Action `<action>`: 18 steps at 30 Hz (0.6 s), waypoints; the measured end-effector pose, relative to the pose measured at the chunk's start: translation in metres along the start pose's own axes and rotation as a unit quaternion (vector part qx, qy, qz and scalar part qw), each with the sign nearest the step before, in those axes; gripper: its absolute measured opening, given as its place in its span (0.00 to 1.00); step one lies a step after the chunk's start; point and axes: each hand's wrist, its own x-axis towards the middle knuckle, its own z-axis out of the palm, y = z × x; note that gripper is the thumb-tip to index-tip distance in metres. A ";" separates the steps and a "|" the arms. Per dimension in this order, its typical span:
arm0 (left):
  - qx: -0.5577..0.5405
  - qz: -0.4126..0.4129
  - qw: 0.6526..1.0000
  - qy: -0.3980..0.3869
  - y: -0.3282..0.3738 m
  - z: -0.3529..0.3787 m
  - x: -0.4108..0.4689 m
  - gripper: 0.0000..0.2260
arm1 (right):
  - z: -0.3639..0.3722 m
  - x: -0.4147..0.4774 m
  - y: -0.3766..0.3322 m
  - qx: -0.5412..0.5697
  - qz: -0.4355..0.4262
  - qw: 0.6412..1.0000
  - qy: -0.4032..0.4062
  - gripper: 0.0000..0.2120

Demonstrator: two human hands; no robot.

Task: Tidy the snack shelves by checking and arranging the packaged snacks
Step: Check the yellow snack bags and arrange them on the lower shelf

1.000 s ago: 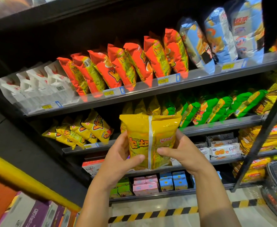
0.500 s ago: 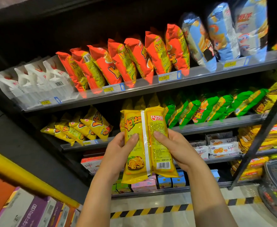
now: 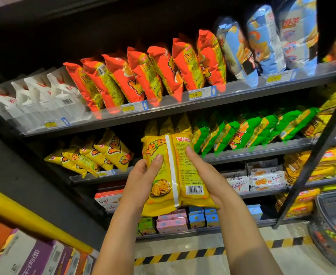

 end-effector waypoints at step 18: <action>0.195 0.079 0.978 0.002 -0.006 0.004 0.002 0.15 | 0.016 0.019 0.024 -0.152 -0.141 0.971 0.115 0.20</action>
